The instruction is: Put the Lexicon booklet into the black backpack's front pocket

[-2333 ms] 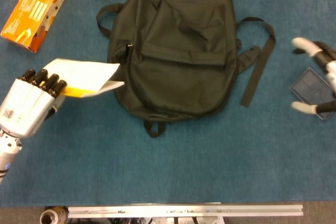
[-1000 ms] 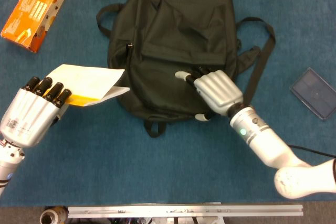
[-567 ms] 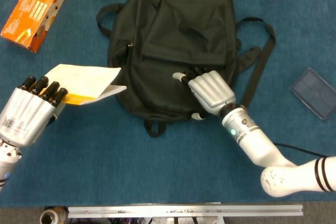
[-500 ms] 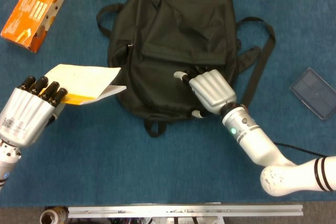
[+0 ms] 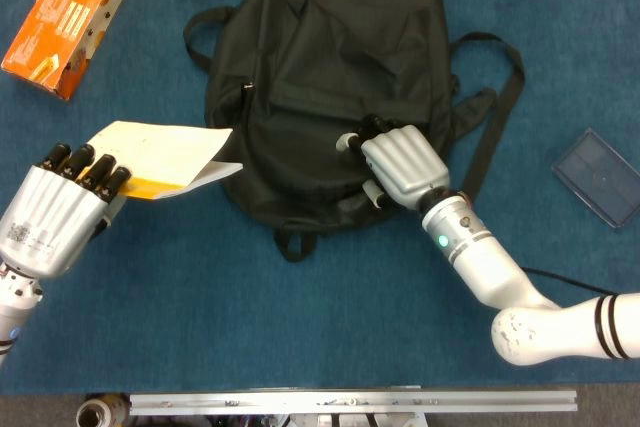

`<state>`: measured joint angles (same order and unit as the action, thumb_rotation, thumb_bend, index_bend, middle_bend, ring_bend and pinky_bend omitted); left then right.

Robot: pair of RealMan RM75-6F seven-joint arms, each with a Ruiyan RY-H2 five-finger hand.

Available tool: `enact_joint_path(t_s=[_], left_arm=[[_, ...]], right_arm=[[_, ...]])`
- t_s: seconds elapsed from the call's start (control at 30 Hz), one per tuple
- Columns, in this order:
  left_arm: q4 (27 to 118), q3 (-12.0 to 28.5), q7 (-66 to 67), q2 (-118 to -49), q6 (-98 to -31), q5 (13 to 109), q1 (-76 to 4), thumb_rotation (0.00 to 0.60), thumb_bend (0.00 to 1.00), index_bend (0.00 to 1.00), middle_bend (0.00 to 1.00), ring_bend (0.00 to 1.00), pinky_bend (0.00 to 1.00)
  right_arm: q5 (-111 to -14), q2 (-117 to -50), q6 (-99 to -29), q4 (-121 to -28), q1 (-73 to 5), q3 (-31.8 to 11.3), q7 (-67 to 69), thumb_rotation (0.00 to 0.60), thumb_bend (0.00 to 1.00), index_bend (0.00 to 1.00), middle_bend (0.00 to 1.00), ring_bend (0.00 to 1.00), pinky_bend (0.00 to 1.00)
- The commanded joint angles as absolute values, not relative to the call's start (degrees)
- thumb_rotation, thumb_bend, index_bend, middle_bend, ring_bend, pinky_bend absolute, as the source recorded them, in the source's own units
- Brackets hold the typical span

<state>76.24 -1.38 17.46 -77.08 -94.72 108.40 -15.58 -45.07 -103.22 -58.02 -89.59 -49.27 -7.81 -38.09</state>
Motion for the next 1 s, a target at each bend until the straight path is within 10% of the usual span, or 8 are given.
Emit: enact_joint_path(t_s=[0.03,0.3,1.0], left_arm=[[76.2,-1.4,17.4,-77.0,-94.7,108.4,-15.5,0.6,0.37,0.68,0.61,0.5,0.59],[75.7,-1.1,16.5,-76.8,-94.4,108.8,-16.1,0.6,0.37,0.68,0.61,0.5,0.59],[76.4,-0.3,10.3,-78.7,-90.8,113.3,-23.4,0.6,0.37,0.68,0.61,0.5,0.58]], right_arm=[[-45.8,-104.0,-59.0,-88.5,-49.3,-8.0,-38.1,0.6,0.67,0.4,0.41,0.34,0.46],[-48.1,-105.6,-61.8,-85.5,-48.9,-10.7,-36.3,0.6,0.79,0.66,0.58,0.53,0.69],[-43.9,-110.6,-66.1,-81.6,-53.2,-28.9,-29.0,0.6,0.85,0.71,0.62,0.63,0.78]])
